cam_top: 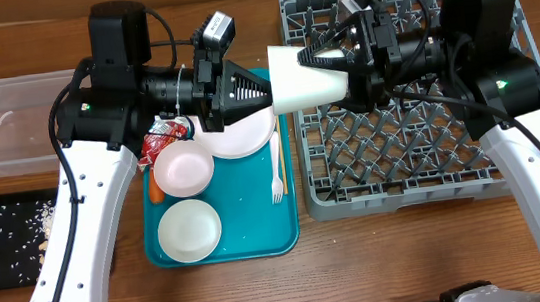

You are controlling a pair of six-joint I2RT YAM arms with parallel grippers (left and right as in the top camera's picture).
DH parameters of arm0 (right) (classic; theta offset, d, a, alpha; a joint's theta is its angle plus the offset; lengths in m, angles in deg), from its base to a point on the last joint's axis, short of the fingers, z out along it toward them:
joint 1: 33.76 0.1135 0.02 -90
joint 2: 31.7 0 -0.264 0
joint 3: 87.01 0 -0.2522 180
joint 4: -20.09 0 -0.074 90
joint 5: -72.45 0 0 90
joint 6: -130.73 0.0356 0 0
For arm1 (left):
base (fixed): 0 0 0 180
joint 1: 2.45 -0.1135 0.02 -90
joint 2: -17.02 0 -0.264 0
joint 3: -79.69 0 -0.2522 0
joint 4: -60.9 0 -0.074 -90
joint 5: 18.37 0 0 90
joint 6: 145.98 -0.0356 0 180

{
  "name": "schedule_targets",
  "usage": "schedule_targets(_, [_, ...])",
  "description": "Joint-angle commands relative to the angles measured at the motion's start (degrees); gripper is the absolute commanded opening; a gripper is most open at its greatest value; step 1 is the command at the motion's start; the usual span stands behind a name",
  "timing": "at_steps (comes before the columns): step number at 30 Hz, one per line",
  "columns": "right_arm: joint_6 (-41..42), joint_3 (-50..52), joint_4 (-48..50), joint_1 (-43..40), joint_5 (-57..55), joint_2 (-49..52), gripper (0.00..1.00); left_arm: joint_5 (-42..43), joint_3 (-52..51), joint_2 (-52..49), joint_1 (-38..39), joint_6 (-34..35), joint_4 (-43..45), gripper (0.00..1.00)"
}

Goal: Sort waste into correct bins and load items into the dishwasher rack
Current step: 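Release the cup from the left gripper and carry it right over the rack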

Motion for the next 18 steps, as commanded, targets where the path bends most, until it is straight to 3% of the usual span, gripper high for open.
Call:
schedule_targets(1, [0.61,-1.38,1.62,0.0,1.11,-1.09,0.68,-2.8,0.15,0.0,-0.15,-0.28,-0.24,0.09])
schedule_targets(9, [3.85,-1.38,6.19,0.0,1.09,-1.09,0.63,-3.85,0.15,0.0,-0.15,-0.61,-0.26,0.15])
schedule_targets(18, [3.17,-1.38,6.21,-0.31,0.81,-1.09,0.55,-8.22,0.15,0.0,-0.22,-1.57,-0.24,0.15])
